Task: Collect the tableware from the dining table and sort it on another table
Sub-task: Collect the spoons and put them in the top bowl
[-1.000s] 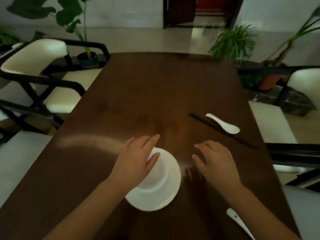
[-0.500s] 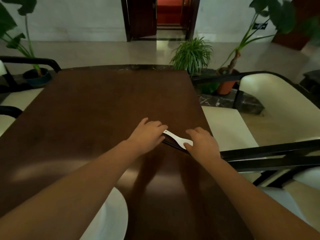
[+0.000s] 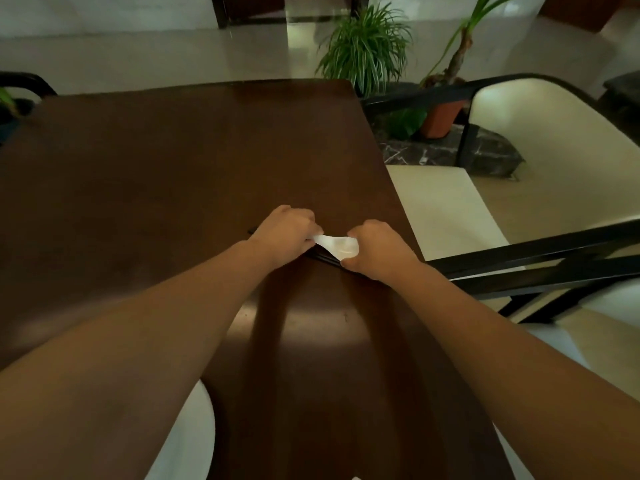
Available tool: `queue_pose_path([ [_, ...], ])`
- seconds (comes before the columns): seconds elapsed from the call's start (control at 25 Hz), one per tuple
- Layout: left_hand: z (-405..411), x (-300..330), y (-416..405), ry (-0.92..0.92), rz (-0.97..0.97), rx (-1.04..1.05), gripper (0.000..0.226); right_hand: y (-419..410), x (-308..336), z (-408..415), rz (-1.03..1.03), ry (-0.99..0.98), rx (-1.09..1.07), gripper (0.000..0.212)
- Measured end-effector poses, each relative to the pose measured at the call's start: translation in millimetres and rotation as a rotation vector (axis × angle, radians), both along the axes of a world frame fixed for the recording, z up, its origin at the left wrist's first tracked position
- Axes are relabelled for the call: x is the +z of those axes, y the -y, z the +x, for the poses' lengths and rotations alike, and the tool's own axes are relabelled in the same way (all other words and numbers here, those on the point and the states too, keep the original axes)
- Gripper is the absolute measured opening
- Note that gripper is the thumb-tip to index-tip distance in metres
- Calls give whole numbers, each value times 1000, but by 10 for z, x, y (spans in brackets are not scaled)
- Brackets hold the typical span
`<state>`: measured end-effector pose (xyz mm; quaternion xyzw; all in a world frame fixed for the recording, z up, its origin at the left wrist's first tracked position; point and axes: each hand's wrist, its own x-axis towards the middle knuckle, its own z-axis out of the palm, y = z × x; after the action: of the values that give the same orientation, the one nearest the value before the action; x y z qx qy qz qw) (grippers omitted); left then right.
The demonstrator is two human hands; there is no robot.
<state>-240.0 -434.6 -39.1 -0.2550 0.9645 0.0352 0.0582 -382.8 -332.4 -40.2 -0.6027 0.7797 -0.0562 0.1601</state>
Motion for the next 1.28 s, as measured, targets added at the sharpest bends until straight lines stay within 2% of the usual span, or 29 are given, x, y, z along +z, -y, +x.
queue_pose_path([
  [0.16,38,248,-37,-65,38,49,25,-63,48,22,-88,46,-10,50],
  [0.32,177,508,-314,-164,170,265,22,-255,202,51,-253,248,-120,49],
  [0.48,501,622,-900,-271,553,492,16,-636,353,137,-287,514,-236,25],
  [0.68,831,489,-1750,-511,1223,762,21,-1206,412,379,-250,545,-253,17],
  [0.8,988,423,-2168,-576,1486,856,21,-1561,446,534,-212,635,-285,19],
  [0.92,1191,328,-2506,-693,1563,982,19,-2072,399,621,-141,619,-325,25],
  [1.04,1373,236,-2772,-737,1553,1040,23,-2770,265,676,-79,420,-381,26],
  [1.16,1462,166,-2925,-759,1561,1121,27,-3294,171,736,83,211,-428,26],
  [1.28,1476,140,-3024,-773,1568,1168,30,-3427,101,803,129,236,-513,14],
])
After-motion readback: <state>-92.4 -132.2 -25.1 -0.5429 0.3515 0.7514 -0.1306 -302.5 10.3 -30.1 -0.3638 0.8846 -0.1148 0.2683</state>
